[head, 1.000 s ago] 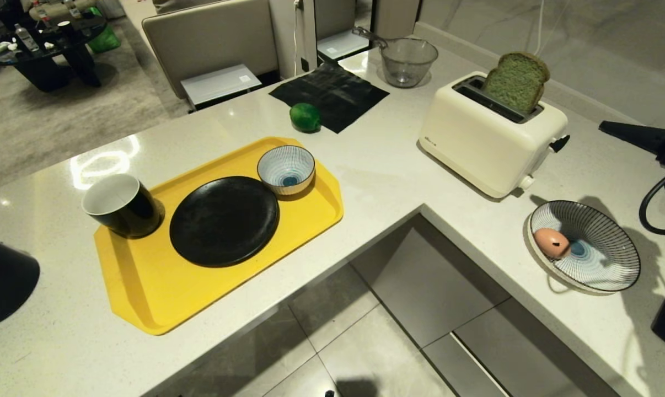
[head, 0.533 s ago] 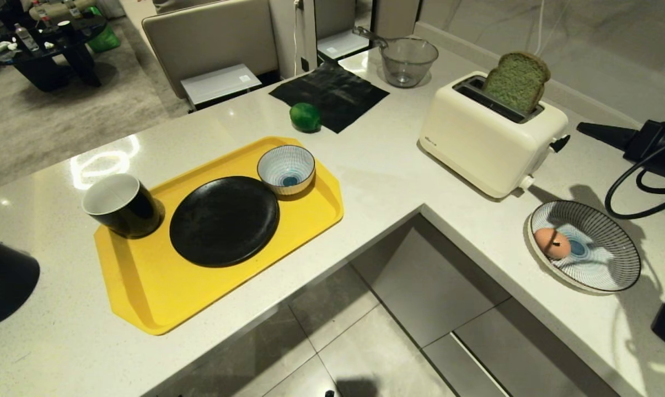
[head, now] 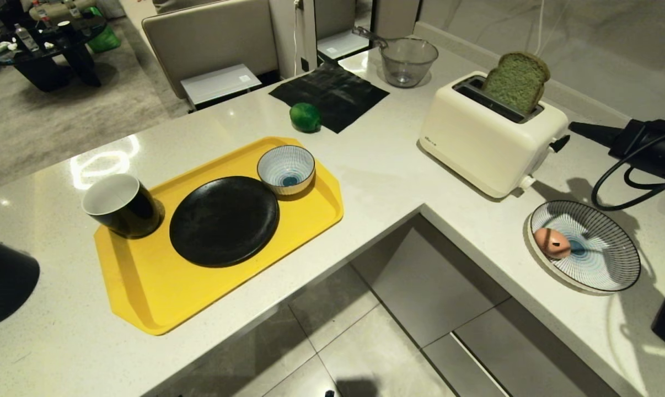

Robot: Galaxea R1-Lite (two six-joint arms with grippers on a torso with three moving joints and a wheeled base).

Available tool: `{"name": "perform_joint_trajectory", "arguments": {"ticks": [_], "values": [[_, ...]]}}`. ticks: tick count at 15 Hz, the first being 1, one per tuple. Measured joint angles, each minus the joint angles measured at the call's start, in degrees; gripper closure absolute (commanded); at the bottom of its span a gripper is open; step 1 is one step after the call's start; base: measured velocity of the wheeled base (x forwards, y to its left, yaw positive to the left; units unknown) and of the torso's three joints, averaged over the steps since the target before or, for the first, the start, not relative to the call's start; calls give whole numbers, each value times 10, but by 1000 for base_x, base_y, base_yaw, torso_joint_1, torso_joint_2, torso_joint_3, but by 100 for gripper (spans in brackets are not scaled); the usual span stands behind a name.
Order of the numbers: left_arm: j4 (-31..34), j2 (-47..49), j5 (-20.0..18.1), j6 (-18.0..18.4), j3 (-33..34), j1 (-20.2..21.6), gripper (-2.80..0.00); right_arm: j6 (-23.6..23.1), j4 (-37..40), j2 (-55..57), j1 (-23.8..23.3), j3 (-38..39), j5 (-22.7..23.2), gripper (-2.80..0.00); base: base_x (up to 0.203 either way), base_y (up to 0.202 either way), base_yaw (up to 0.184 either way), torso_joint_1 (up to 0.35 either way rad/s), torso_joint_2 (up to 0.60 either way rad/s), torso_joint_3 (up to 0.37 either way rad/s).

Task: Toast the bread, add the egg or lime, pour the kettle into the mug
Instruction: Use a bread toaster

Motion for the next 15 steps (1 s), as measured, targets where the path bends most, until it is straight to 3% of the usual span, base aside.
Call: {"name": "perform_joint_trajectory", "arguments": {"ticks": [15], "values": [[0, 0, 0, 0, 0, 0, 0, -9, 0, 31, 17, 19, -2, 0, 0, 0, 0, 0, 0, 0]]}}
